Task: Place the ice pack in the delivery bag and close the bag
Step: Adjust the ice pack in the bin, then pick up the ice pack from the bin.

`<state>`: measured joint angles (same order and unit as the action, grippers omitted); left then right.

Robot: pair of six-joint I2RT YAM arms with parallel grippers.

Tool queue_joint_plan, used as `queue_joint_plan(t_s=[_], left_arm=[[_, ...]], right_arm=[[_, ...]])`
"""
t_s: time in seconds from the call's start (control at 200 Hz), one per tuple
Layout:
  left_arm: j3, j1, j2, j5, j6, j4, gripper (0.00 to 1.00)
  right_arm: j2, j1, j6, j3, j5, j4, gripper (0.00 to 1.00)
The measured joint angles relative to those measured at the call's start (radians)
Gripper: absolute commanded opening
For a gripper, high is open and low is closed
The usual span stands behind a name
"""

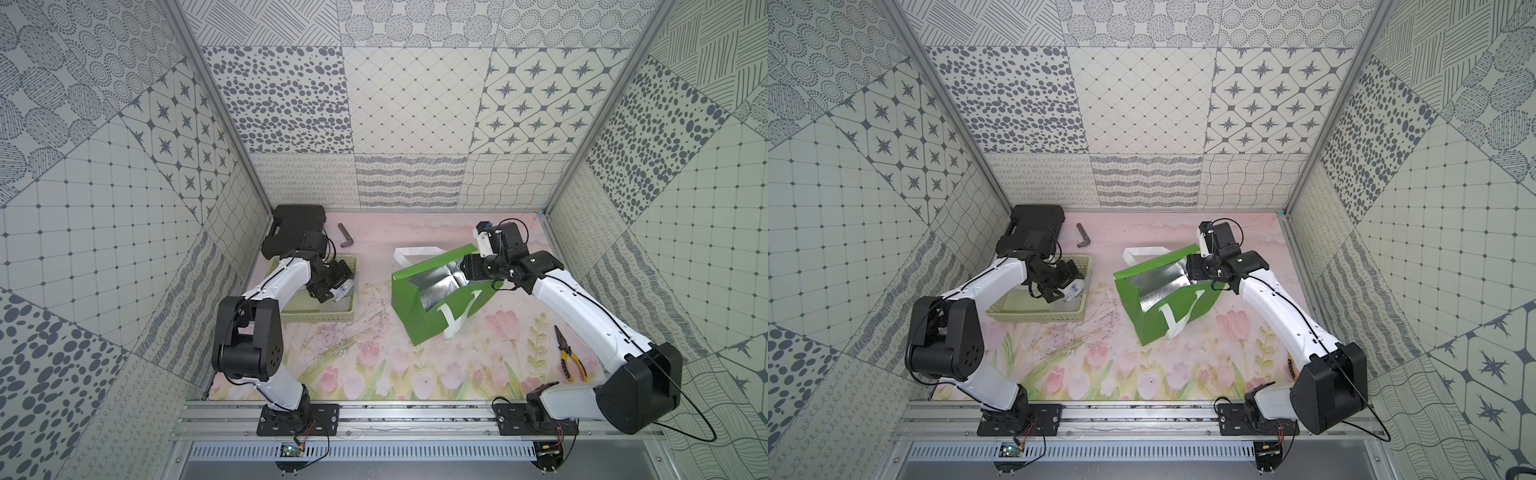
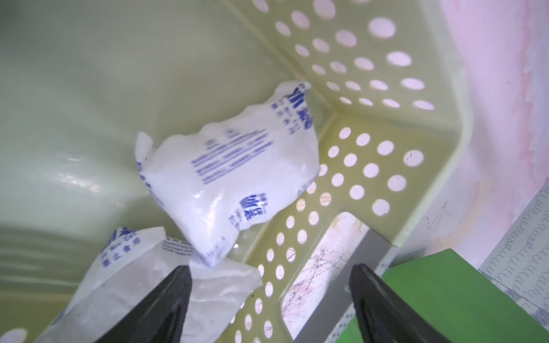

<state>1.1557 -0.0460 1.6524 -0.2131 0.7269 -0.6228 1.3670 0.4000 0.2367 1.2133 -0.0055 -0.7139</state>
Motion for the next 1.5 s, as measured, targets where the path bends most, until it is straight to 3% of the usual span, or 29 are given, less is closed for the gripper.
queue_joint_plan(t_s=[0.48, 0.565, 0.955, 1.326, 1.496], left_arm=[[0.247, 0.01, 0.263, 0.074, -0.224, -0.017, 0.9], [0.233, 0.01, 0.272, 0.082, -0.255, -0.018, 0.86], [0.006, 0.007, 0.158, 0.09, -0.308, 0.002, 0.85], [0.135, -0.034, 0.266, 0.146, -0.326, -0.039, 0.86], [0.167, -0.045, 0.296, 0.177, -0.337, -0.062, 0.81]], right_arm=[[-0.006, 0.0, 0.0, -0.006, 0.007, 0.0, 0.66], [-0.006, 0.0, -0.001, -0.006, 0.007, 0.0, 0.66], [-0.005, 0.0, -0.004, -0.006, -0.004, 0.0, 0.67], [-0.007, 0.008, 0.001, -0.012, -0.011, 0.002, 0.7], [-0.026, 0.011, 0.007, -0.032, -0.01, 0.003, 0.7]])
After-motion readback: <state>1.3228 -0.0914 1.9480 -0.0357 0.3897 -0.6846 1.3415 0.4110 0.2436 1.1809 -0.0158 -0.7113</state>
